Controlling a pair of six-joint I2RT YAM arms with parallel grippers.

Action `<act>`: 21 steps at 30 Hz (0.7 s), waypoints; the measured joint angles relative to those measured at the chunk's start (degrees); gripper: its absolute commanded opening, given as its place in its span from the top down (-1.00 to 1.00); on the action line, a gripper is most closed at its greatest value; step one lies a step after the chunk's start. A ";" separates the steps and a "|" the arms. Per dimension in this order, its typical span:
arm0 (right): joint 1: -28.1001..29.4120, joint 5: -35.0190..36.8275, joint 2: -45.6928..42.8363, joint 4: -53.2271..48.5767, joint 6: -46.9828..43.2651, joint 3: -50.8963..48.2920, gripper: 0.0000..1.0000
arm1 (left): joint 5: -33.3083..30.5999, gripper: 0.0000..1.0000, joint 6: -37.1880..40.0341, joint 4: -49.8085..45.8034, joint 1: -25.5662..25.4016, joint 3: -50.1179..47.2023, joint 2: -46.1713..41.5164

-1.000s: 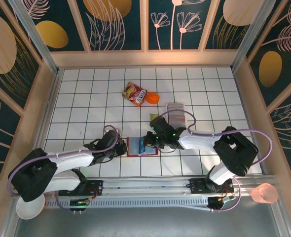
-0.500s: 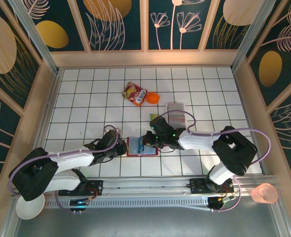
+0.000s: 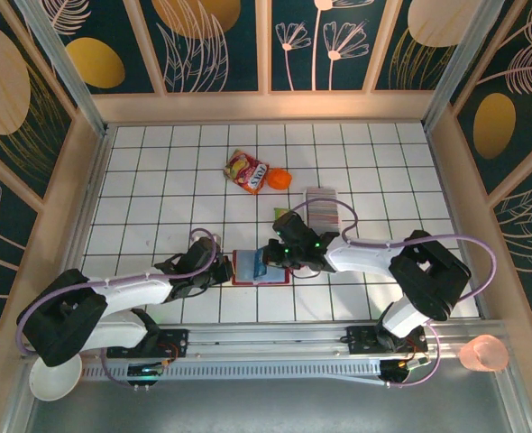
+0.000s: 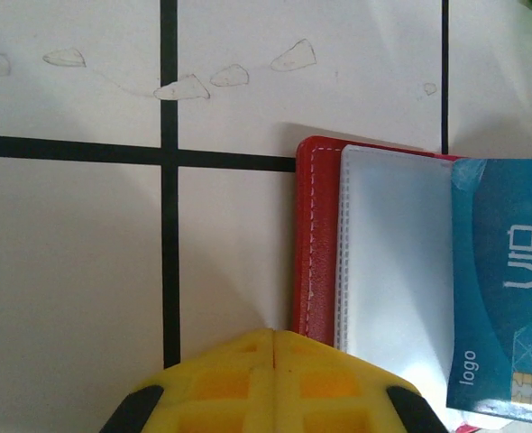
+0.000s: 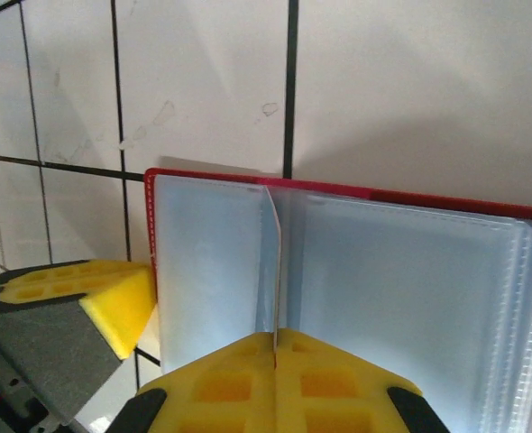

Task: Put the credit cards into the card holder

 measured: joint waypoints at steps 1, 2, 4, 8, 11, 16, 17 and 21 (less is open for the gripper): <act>0.00 0.39 -0.13 -0.42 -0.17 0.00 1.00 | 0.00 1.00 0.00 0.04 0.00 0.00 0.00; 0.00 0.63 -0.24 -0.55 -0.39 -0.02 1.00 | 0.00 1.00 0.00 0.13 0.00 0.00 0.04; 0.00 0.57 -0.26 -0.37 -0.57 -0.02 1.00 | 0.00 1.00 0.00 0.17 0.00 0.00 0.09; 0.00 0.39 -0.24 0.13 -0.57 -0.17 1.00 | 0.00 1.00 0.02 0.20 0.00 0.00 0.09; -0.02 0.17 -0.24 1.49 -0.37 -0.96 1.00 | -0.02 1.00 0.20 0.17 0.00 0.00 0.07; 0.07 -0.79 -0.24 3.26 0.74 -1.68 1.00 | -0.04 1.00 0.42 0.20 0.00 0.00 0.09; 0.09 -1.03 -0.24 3.61 0.90 -1.84 1.00 | -0.02 1.00 0.42 0.20 0.00 0.00 0.09; 0.50 -1.40 -0.24 4.22 2.03 -1.97 1.00 | -0.02 1.00 0.42 0.24 0.00 0.00 0.15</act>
